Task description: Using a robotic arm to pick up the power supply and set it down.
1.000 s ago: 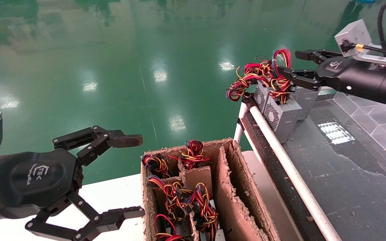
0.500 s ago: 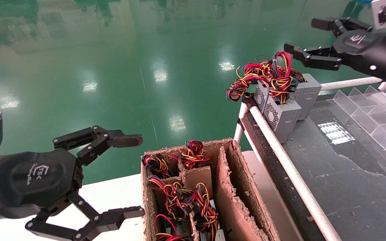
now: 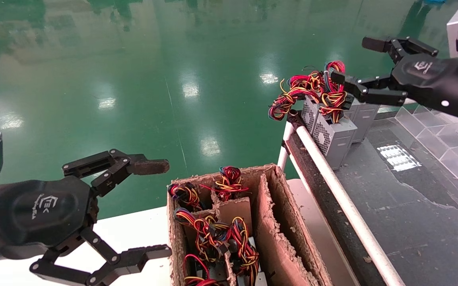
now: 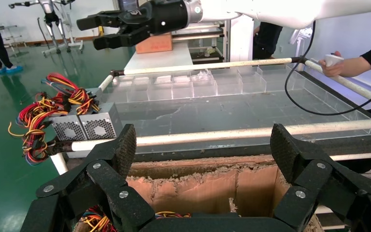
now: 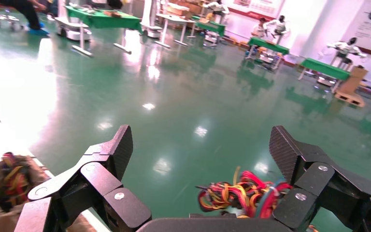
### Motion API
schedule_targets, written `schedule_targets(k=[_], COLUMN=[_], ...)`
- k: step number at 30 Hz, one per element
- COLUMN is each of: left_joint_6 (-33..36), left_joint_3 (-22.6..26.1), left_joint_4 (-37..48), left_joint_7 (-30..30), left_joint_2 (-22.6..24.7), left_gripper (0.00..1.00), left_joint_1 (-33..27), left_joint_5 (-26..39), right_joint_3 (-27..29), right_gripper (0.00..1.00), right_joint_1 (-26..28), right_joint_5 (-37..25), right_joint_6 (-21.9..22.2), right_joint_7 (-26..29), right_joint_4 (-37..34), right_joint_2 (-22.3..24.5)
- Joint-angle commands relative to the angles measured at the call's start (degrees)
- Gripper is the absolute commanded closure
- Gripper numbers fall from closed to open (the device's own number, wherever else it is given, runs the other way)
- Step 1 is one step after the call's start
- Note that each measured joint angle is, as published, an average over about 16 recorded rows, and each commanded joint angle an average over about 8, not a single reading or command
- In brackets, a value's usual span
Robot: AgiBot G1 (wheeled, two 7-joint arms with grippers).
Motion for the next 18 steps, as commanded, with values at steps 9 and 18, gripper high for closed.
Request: schedule_targets(k=[9, 18], left_joint_6=[0.0, 0.0], left_joint_3=[0.0, 0.0], left_joint_4=[0.0, 0.0], left_joint_7=[0.0, 0.0], left_joint_2=[0.0, 0.0], left_gripper=[0.00, 0.00], left_joint_1=[0.0, 0.0], left_joint_5=[0.0, 0.0], right_joint_3=[1.0, 1.9], right_gripper=[0.00, 0.00], right_joint_1=[-7.3, -13.9], right_joint_5=[4.2, 8.0], right_joint_6=[-1.7, -3.3], right_joint_7=[5.3, 10.2], right_joint_4=[12.1, 23.0], right_joint_2=[3.0, 5.7])
